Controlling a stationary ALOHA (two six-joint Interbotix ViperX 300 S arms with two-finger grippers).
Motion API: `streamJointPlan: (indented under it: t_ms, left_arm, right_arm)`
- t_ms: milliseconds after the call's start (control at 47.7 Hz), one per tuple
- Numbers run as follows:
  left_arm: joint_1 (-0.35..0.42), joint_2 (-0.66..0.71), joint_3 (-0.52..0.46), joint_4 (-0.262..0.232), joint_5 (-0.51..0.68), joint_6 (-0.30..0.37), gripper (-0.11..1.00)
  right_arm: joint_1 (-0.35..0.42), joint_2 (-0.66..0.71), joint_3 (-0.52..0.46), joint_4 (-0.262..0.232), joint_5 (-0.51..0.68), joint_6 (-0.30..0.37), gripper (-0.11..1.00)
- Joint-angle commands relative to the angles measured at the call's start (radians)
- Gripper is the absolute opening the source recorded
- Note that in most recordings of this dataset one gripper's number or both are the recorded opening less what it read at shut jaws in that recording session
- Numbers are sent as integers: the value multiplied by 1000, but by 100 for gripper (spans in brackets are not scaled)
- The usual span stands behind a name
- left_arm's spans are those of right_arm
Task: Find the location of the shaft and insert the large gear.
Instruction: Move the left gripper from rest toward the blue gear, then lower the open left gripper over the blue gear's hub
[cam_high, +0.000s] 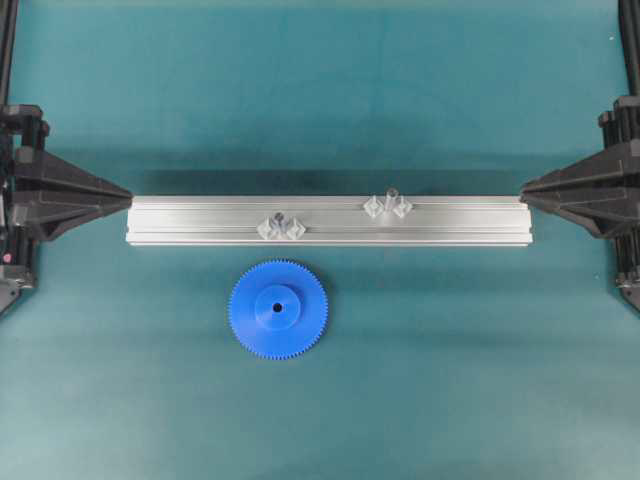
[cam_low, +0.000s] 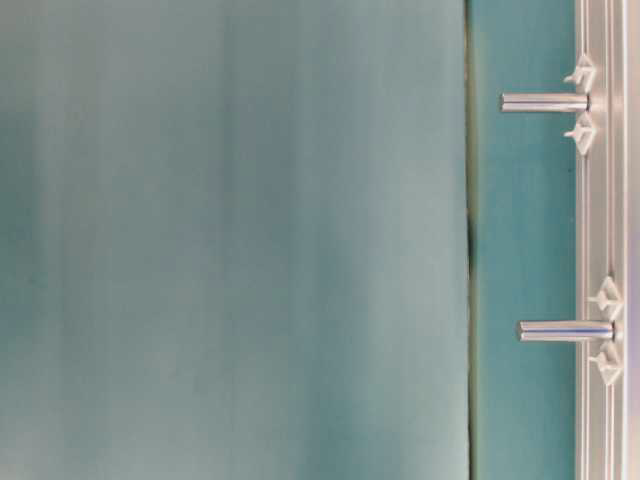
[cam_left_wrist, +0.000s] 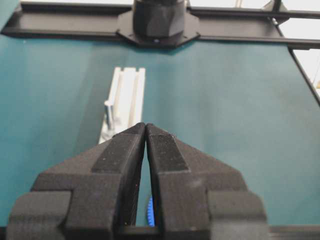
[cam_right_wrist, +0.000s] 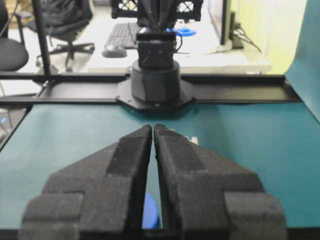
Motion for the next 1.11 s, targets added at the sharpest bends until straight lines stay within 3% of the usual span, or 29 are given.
streamJointPlan:
  t_ms: [0,63,147,356,670,880,1089]
  left_arm:
    - [-5,35,-3,11,6,-48,11]
    - [-8,52,-12,11,14,-84,13]
    - [-8,72,-26,11,21,-112,3]
    - [-17,135,-74,11,86,-110,1]
    - [-78,364,-264,11,342,-112,1]
    - [-97,509,-359,11,368,-137,1]
    - [-146,623,-426,11,400,-137,7]
  right_arm:
    - [-2,14,0,11,-2,5,16]
    - [-2,9,12,46,31,15,13]
    - [-3,5,12,78,133,58,5]
    - [-3,2,-11,78,341,100,2]
    - [-6,17,-80,57,558,101,2]
    - [-11,40,-137,44,726,101,2]
    - [-34,40,-150,20,798,101,2]
